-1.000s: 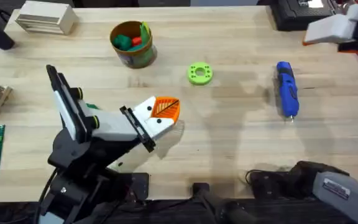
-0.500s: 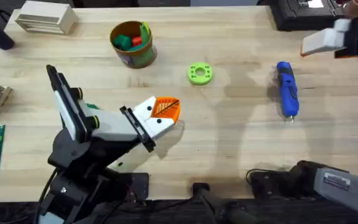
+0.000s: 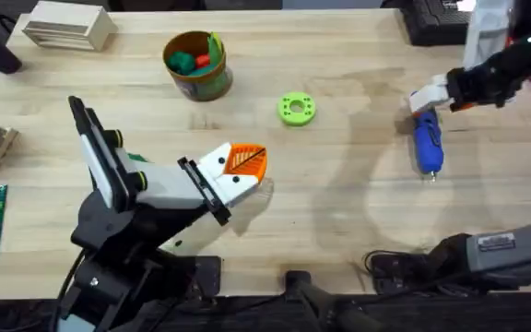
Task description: Pick up the gripper from the table and insert it into the empty holder that is missing its gripper. Then pick up a screw, insert it into the mounting hole, and use the screwdriver to tighten it. Finally, clean up the table by picking up the vegetable and placing it into the bucket.
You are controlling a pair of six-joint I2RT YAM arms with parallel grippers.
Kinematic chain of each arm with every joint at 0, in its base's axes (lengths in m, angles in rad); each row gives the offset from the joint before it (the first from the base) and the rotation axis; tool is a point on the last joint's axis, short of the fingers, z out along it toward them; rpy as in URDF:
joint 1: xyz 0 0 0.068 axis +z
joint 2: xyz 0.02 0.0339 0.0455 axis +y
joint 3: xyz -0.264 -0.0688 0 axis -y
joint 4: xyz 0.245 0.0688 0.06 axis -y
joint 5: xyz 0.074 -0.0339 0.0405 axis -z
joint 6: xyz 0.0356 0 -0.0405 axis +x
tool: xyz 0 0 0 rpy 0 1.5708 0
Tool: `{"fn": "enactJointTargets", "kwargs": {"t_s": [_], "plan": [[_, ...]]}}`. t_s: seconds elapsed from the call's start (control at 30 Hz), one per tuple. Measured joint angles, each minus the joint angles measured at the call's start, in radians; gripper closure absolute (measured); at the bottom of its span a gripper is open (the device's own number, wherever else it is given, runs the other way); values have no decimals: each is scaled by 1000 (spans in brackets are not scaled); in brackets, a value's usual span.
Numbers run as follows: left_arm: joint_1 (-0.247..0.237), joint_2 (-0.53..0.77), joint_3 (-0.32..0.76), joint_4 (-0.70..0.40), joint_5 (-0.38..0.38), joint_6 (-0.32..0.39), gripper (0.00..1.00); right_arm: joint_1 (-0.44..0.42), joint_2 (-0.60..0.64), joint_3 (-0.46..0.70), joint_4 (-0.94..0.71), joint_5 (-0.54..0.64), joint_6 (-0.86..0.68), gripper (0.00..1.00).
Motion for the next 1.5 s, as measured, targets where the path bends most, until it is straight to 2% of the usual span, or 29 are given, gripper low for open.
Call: {"fn": "enactJointTargets", "kwargs": {"t_s": [0.03,0.27,0.63,0.67,0.7,0.83,0.87,0.9,1.2,1.47,1.5], "plan": [[0,0,0,0,0,0,996,0,53,0,18,17,-19,100],[0,0,0,0,0,0,996,0,137,-2,90,26,-35,99],[0,0,0,0,0,0,996,-1,155,-2,120,15,-34,103],[0,0,0,0,0,0,996,-1,156,-2,123,16,-35,143],[0,0,0,0,0,0,996,-2,157,-2,130,14,-38,233],[0,0,0,0,0,0,996,-3,159,-2,143,11,-38,776],[0,0,0,0,0,0,996,-4,160,-2,141,13,-43,896],[0,0,0,0,0,0,996,-4,161,-2,142,14,-41,963],[0,0,0,0,0,0,996,-3,114,4,79,15,1,971],[0,0,0,0,0,0,996,-3,-153,31,81,15,62,971],[0,0,0,0,0,0,996,-3,-255,32,89,15,77,971]]}}
